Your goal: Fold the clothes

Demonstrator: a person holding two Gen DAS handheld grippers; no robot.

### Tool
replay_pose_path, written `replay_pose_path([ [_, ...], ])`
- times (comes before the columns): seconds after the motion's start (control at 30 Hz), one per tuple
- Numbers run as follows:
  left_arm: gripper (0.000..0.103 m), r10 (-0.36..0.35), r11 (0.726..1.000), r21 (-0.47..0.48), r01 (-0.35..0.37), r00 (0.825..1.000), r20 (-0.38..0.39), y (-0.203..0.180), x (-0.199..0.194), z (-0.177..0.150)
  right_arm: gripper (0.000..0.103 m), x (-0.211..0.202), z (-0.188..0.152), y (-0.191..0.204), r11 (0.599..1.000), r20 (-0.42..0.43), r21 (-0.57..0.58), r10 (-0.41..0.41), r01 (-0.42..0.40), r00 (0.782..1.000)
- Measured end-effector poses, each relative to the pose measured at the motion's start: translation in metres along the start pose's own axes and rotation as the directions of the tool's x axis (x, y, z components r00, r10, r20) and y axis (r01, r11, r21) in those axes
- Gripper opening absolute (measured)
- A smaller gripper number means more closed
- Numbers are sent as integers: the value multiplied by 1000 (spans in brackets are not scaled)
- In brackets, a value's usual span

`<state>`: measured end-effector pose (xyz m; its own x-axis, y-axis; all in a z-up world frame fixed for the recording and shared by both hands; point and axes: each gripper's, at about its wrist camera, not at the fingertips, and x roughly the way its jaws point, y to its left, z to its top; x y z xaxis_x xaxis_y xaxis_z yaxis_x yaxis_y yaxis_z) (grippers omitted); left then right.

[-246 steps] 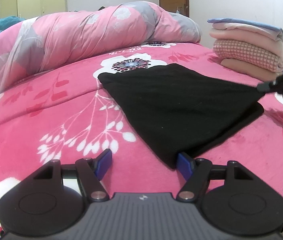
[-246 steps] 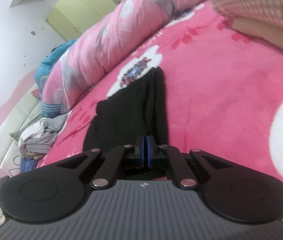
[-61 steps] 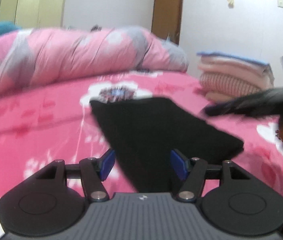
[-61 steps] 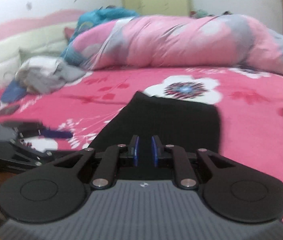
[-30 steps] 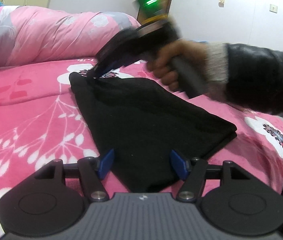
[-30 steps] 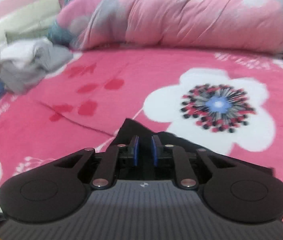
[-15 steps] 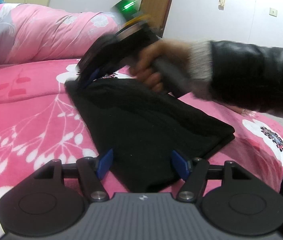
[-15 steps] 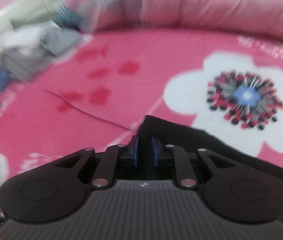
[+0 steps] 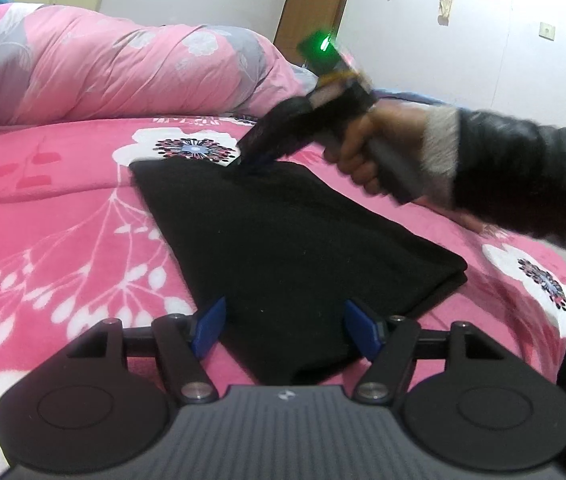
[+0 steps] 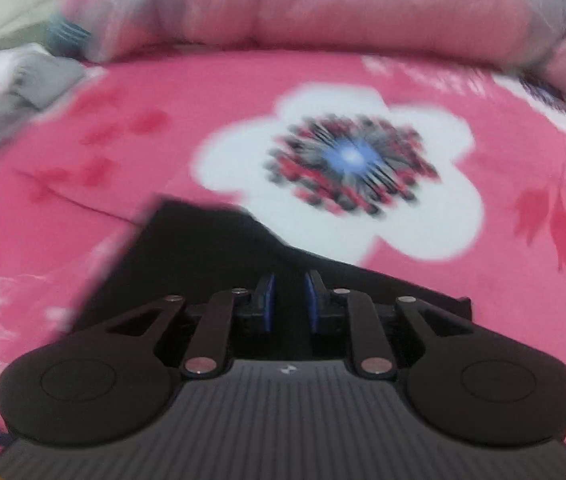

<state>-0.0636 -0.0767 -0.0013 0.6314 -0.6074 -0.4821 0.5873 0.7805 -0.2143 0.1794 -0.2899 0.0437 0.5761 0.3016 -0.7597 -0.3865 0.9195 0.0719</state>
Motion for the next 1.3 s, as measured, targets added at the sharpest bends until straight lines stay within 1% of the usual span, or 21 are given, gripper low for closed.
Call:
replay_pose_path([
  [0.07, 68, 0, 1000, -2, 0, 1000, -1, 1, 0, 1, 17, 6, 7, -19, 994, 58, 73, -80, 75, 995],
  [0.1, 68, 2, 1000, 0, -2, 1000, -1, 1, 0, 1, 19, 9, 11, -31, 981, 62, 123, -159, 150, 985],
  [0.17, 68, 4, 1000, 3, -4, 1000, 0, 0, -1, 0, 19, 2, 14, -52, 964, 79, 204, -189, 170, 979],
  [0.23, 68, 4, 1000, 4, -4, 1000, 1, -1, -2, -1, 20, -23, 6, -62, 963, 112, 225, -180, 152, 977],
  [0.3, 68, 2, 1000, 2, -2, 1000, 3, 0, -1, -1, 20, -51, -6, -59, 981, 161, 188, -81, 50, 984],
  [0.37, 68, 1, 1000, 2, -1, 1000, 3, 1, 0, -1, 18, -66, -22, -51, 988, 149, 142, 38, -59, 988],
  [0.47, 68, 2, 1000, 1, -2, 1000, 0, 1, 0, 0, 16, -46, -34, -56, 993, 71, 110, -38, 30, 997],
  [0.5, 68, 4, 1000, 3, -4, 1000, -1, 1, 0, 0, 18, -43, -34, -68, 985, 80, 162, -71, 57, 994],
  [0.53, 68, 6, 1000, 5, -6, 1000, -2, 0, 0, 0, 30, -41, -33, -80, 973, 88, 215, -104, 83, 991],
  [0.57, 68, 8, 1000, 8, -8, 1000, -3, 0, -1, 0, 31, -39, -33, -92, 957, 94, 268, -138, 109, 986],
  [0.6, 68, 9, 1000, 9, -9, 1000, -3, -1, -1, -1, 25, -37, -32, -104, 938, 98, 321, -172, 133, 980],
  [0.63, 68, 9, 1000, 9, -9, 1000, -3, -1, -1, -1, 25, -45, -29, -104, 924, 99, 330, -238, 194, 966],
  [0.67, 68, 9, 1000, 9, -9, 1000, -2, -1, -1, -1, 25, -53, -29, -101, 932, 125, 315, -228, 179, 966],
  [0.77, 68, 10, 1000, 9, -9, 1000, -1, 0, 0, -1, 25, -83, -35, -75, 971, 208, 238, -84, 33, 975],
  [0.83, 68, 12, 1000, 11, -12, 1000, -3, 0, 1, 0, 25, -86, -41, -56, 989, 210, 138, 17, -47, 977],
  [0.9, 68, 15, 1000, 13, -15, 1000, -4, -1, 2, 0, 22, -74, -50, -49, 994, 146, 97, 38, -52, 989],
  [0.97, 68, 16, 1000, 13, -16, 1000, -4, -1, 2, 0, 27, -57, -56, -61, 988, 69, 121, -109, 100, 992],
  [1.07, 68, 17, 1000, 13, -17, 1000, -1, -1, 1, 0, 24, -80, -59, -80, 934, 121, 284, -258, 216, 959],
  [1.1, 68, 17, 1000, 12, -17, 1000, 0, -1, 1, 0, 24, -90, -59, -75, 935, 145, 280, -266, 218, 953],
  [1.2, 68, 16, 1000, 12, -16, 1000, -1, -1, 1, 0, 24, -110, -64, -29, 993, 225, 107, -70, 47, 972],
  [1.3, 68, 18, 1000, 13, -18, 1000, -2, -1, 1, 0, 22, -117, -90, 22, 986, 185, -111, 142, -122, 972],
])
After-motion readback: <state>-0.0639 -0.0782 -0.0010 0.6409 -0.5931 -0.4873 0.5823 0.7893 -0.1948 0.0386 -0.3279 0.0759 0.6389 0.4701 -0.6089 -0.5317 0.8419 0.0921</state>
